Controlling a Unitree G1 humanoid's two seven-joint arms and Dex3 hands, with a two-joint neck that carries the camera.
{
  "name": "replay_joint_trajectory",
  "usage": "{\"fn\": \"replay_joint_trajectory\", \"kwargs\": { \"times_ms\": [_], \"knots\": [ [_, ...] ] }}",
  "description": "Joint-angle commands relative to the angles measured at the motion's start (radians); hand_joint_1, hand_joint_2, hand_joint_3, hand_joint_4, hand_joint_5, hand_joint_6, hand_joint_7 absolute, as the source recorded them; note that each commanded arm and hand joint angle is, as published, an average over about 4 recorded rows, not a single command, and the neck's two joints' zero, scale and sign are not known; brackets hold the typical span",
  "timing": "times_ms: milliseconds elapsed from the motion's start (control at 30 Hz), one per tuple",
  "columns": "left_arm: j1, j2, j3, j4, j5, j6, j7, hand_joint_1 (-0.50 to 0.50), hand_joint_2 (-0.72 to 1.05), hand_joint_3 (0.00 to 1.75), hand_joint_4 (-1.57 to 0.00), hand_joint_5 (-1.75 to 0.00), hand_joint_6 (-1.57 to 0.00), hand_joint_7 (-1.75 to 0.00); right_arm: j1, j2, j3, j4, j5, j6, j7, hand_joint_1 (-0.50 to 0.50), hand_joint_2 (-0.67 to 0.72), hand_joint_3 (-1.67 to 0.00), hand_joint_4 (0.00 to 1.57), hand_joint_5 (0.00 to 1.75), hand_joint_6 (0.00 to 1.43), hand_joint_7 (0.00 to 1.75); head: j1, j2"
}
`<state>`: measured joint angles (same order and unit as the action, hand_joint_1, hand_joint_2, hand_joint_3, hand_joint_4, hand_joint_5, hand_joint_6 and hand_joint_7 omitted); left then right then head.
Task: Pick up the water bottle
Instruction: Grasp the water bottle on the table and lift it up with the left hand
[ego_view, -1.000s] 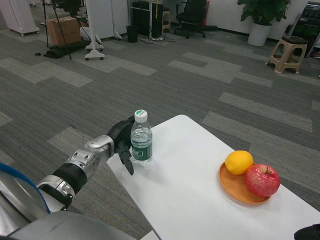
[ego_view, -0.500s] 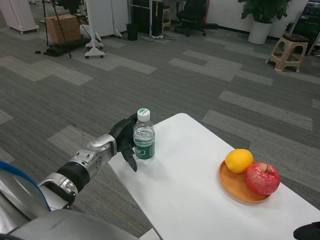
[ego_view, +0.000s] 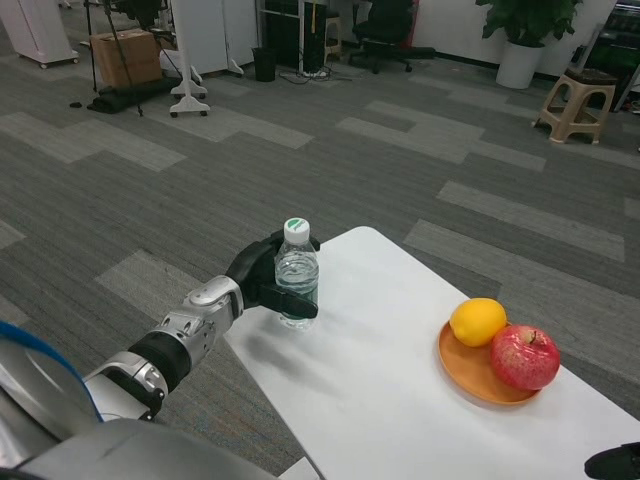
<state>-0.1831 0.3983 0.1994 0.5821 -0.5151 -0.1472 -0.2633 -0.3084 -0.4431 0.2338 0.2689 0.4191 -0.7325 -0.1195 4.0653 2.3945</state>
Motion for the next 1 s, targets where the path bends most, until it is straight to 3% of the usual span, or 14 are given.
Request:
{"fn": "replay_joint_trajectory", "kwargs": {
  "times_ms": [33,133,300,433,533,700,833,1000],
  "knots": [
    [-0.016,-0.003,0.0,0.008,0.04,-0.021,-0.001,0.5,0.07,0.02,-0.38,-1.75,-0.65,-1.68,0.015,0.007,-0.004,-0.01,0.006,0.001,-0.002,-0.17,0.66,0.0,0.0,0.0,0.0,0.0,-0.002,0.002],
    [-0.022,-0.003,-0.001,0.017,0.058,-0.038,-0.003,0.5,0.07,0.04,-0.58,-1.75,-0.73,-1.68,0.022,0.011,-0.007,-0.015,0.006,0.0,-0.002,-0.17,0.63,0.0,0.0,0.0,0.0,0.0,-0.008,0.001],
    [-0.029,-0.003,-0.005,0.025,0.083,-0.048,-0.009,0.5,0.16,0.09,-0.75,-1.75,-0.93,-1.68,0.032,0.016,-0.011,-0.022,0.006,-0.001,-0.002,-0.17,0.63,0.0,0.0,0.0,0.0,0.0,-0.016,0.002],
    [-0.038,-0.002,-0.008,0.024,0.127,-0.071,-0.014,0.5,0.41,0.09,-0.86,-1.75,-1.1,-1.68,0.039,0.019,-0.016,-0.028,0.006,-0.001,-0.002,-0.17,0.65,0.0,0.0,0.0,0.0,0.0,-0.02,0.006],
    [-0.045,-0.004,-0.009,0.024,0.158,-0.085,-0.016,0.5,0.65,0.07,-0.86,-1.75,-1.13,-1.68,0.043,0.02,-0.019,-0.032,0.006,-0.001,-0.002,-0.17,0.6,0.0,0.0,0.0,0.0,0.0,-0.024,0.007],
    [-0.051,-0.01,-0.022,0.025,0.162,-0.115,-0.015,0.5,0.78,0.04,-0.92,-1.75,-1.13,-1.64,0.05,0.02,-0.022,-0.037,0.006,-0.001,-0.002,-0.17,0.63,0.0,0.0,0.0,0.0,0.0,-0.029,0.005],
    [-0.051,-0.014,-0.043,0.028,0.117,-0.123,-0.013,0.5,0.72,0.09,-0.94,-1.75,-1.11,-1.68,0.053,0.02,-0.023,-0.037,0.006,-0.001,-0.002,-0.17,0.61,0.0,0.0,0.0,0.0,0.0,-0.035,0.001],
    [-0.051,-0.023,-0.059,0.029,0.052,-0.131,-0.013,0.5,0.69,0.02,-0.96,-1.75,-1.07,-1.68,0.054,0.019,-0.024,-0.038,0.006,-0.001,-0.002,-0.17,0.66,0.0,0.0,0.0,0.0,0.0,-0.038,0.001]
  ]
}}
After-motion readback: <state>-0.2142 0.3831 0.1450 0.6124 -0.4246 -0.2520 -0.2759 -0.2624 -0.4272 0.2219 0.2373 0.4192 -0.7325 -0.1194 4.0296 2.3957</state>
